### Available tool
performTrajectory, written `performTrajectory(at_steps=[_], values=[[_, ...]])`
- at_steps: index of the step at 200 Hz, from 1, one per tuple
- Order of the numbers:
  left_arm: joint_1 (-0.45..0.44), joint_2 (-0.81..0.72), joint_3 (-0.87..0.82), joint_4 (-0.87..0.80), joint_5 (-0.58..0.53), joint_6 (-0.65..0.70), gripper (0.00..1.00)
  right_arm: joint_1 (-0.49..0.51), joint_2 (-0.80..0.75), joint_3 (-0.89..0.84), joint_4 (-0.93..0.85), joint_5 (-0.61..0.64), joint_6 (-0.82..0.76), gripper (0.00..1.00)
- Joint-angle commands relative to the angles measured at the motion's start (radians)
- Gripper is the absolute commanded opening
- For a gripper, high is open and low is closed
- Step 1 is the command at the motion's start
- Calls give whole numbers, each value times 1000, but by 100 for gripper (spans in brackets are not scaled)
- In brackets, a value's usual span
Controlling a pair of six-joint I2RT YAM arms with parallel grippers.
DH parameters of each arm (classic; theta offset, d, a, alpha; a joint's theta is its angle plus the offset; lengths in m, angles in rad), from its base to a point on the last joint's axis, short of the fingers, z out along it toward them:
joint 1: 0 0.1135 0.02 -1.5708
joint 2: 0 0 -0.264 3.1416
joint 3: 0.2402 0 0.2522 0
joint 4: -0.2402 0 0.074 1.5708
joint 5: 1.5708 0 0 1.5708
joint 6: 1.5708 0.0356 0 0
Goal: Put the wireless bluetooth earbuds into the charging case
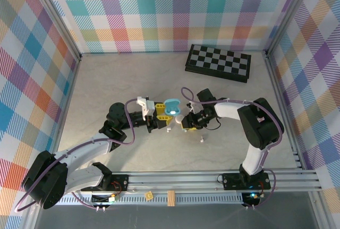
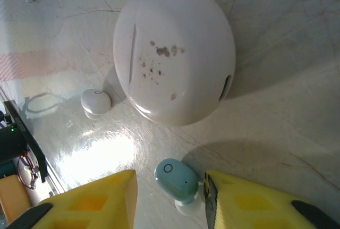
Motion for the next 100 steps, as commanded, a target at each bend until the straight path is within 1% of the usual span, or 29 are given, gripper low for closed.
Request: performTrajectory(at_steps=[1, 40, 100], values=[[5, -23, 13, 9, 32, 22, 37, 14, -13, 12, -9, 28, -38, 43], [5, -34, 8, 1, 29, 35, 37, 18, -21, 45, -22, 36, -74, 43], [5, -40, -1, 11, 32, 30, 37, 44, 10, 69, -6, 36, -75, 44]])
